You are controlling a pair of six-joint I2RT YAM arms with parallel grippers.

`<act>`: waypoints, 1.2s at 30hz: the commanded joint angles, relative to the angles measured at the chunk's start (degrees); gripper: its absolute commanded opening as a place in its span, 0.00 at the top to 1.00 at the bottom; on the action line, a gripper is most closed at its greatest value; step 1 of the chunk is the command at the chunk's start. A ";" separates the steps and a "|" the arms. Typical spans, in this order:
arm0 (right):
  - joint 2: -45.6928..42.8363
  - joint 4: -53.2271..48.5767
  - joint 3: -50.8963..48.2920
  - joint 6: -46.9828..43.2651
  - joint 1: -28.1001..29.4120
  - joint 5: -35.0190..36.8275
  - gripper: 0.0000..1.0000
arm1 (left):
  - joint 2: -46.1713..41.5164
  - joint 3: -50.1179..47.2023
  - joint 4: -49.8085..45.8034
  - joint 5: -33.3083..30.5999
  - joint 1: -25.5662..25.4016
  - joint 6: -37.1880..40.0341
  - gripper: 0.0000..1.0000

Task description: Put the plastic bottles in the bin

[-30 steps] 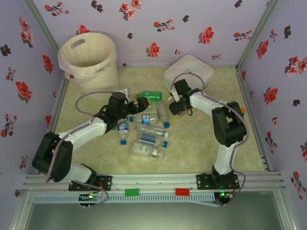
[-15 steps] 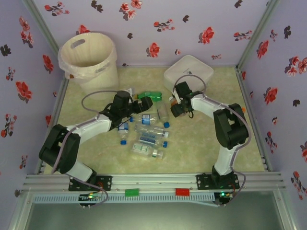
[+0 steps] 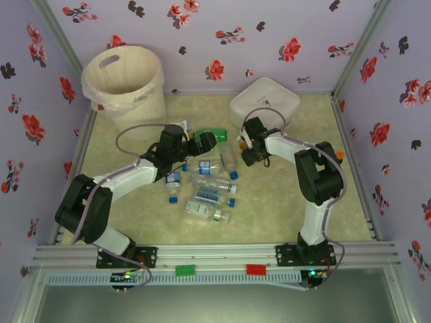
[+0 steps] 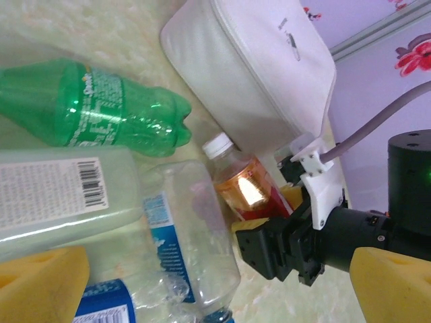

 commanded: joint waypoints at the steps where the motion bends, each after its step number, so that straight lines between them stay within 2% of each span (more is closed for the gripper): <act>1: -3.82 -0.72 0.52 0.60 0.15 -0.40 0.40 | 3.39 3.45 0.22 0.23 -0.41 0.02 0.00; 6: -12.17 2.62 -2.81 3.78 -0.07 -4.96 0.41 | 3.47 1.17 8.56 0.92 -0.50 -2.94 0.00; 10: -17.33 4.50 -4.07 7.47 -0.12 -11.90 0.42 | 2.71 2.52 7.92 2.70 -0.50 -2.47 0.00; 20: -25.13 16.78 -11.82 19.24 0.10 -31.18 0.43 | 1.99 0.89 21.18 7.22 -1.20 -10.19 0.00; 29: -28.47 29.06 -16.95 25.48 1.52 -36.72 0.43 | 6.66 1.95 30.23 12.39 -1.97 -15.57 0.00; 36: -27.28 31.64 -16.74 26.80 3.43 -36.95 0.43 | 8.10 3.53 28.81 13.31 -2.83 -15.10 0.01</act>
